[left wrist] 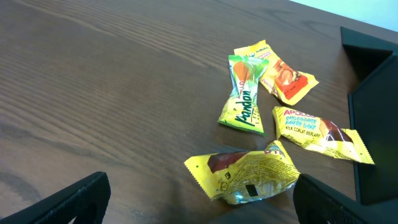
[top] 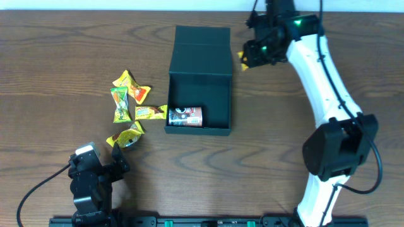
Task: Pack container
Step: 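Place the yellow packet into the box beside the can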
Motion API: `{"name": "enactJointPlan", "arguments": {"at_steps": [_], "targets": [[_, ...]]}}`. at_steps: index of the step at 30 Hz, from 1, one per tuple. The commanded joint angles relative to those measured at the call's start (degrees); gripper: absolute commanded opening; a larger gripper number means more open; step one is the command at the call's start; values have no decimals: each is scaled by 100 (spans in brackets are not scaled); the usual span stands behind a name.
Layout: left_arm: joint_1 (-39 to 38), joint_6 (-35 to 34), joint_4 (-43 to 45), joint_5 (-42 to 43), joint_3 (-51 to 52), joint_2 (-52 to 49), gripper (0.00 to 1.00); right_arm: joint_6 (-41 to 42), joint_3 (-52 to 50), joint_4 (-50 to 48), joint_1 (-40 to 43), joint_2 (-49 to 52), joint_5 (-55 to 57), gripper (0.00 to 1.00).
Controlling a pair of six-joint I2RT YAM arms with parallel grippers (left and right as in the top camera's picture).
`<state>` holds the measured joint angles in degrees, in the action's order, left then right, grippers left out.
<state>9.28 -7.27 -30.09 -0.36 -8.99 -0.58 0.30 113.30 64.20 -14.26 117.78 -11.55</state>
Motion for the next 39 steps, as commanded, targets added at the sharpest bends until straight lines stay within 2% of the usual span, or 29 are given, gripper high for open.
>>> {"name": "enactJointPlan", "arguments": {"at_steps": [1,7,14,16,21,26,39], "targets": [[7,42,11,-2,85,33,95,592,35,122,-501,31,-284,35],[7,42,11,-4,83,33,95,1233,15,229,-1274,37,52,33],[7,44,11,-2,83,33,95,2269,-564,393,-1604,44,229,31],[7,42,11,-4,83,33,95,2500,-802,404,-1661,44,219,25],[7,42,11,-2,83,33,95,2817,-927,415,-1904,44,249,28],[7,42,11,-2,83,33,95,3169,-1008,562,-2194,44,839,31],[7,44,11,-4,83,33,95,4044,-1482,662,-2280,46,1169,30]]}}
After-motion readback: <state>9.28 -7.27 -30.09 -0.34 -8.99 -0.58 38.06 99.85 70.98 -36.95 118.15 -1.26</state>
